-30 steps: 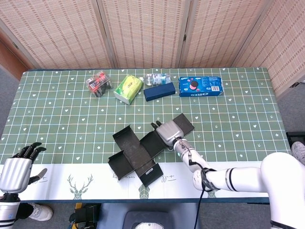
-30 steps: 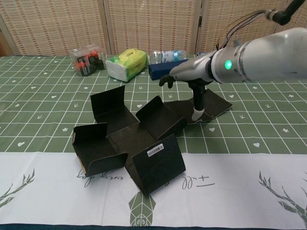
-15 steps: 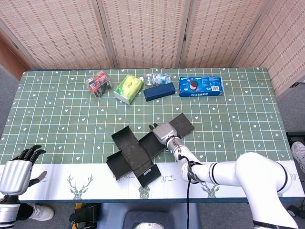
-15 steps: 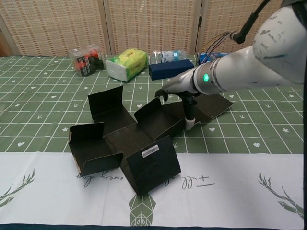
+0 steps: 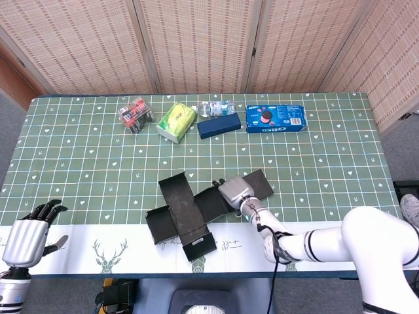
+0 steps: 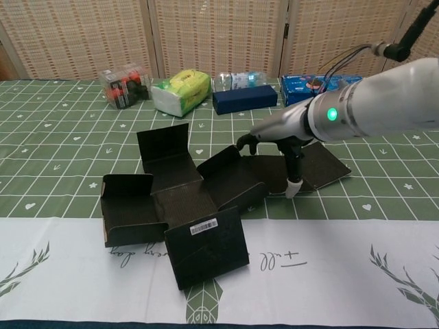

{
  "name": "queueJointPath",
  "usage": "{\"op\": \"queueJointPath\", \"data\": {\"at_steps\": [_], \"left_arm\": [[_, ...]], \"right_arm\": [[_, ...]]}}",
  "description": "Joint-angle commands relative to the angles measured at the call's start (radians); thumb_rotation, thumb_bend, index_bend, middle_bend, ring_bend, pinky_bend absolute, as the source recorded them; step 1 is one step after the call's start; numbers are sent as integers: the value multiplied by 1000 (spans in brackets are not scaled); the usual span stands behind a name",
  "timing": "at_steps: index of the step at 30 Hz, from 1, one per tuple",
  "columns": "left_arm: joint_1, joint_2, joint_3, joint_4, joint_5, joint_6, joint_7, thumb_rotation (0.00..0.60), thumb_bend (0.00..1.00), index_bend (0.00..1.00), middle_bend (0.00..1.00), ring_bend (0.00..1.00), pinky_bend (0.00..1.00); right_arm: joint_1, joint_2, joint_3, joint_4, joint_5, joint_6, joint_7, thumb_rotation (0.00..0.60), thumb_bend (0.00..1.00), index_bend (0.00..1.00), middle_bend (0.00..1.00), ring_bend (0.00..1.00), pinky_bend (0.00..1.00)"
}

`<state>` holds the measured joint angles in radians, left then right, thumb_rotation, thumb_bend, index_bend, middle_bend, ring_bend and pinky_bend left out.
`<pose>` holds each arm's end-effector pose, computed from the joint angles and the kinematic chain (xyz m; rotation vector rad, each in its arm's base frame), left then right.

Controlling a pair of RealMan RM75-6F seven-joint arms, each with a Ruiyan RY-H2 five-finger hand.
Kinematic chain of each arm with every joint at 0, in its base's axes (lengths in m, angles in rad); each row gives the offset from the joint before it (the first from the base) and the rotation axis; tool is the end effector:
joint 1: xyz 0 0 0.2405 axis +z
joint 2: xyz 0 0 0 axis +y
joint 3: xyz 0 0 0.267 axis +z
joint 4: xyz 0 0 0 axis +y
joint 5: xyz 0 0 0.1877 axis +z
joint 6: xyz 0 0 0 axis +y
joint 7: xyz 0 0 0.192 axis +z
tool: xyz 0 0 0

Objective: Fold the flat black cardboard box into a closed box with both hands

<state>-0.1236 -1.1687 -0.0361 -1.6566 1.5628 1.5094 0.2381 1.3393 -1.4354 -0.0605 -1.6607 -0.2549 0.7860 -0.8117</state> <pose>-0.2796 0.2350 0.1624 -1.4963 -0.7279 -0.8693 -0.0806 -0.4030 -0.0420 2.1969 -0.8188 0.3068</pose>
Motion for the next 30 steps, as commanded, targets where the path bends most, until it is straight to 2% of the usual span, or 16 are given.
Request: {"op": "queueJointPath", "data": {"at_steps": [1, 13, 23, 30], "left_arm": [[-3, -2, 0, -1, 2, -4, 0, 600, 111, 315, 249, 286, 588], [5, 5, 7, 1, 0, 1, -16, 600, 111, 315, 249, 286, 588], [6, 4, 11, 5, 8, 1, -29, 600, 111, 315, 249, 286, 588], [11, 5, 13, 12, 5, 3, -43, 600, 111, 315, 249, 286, 588]], "right_arm": [[-41, -2, -21, -10, -60, 77, 24, 600, 101, 0, 103, 762, 906], [-47, -72, -29, 12, -11, 139, -37, 600, 99, 0, 56, 757, 910], [-50, -132, -22, 58, 12, 165, -91, 600, 99, 0, 55, 757, 910], [-60, -138, -12, 73, 21, 176, -113, 600, 99, 0, 55, 757, 911]]}}
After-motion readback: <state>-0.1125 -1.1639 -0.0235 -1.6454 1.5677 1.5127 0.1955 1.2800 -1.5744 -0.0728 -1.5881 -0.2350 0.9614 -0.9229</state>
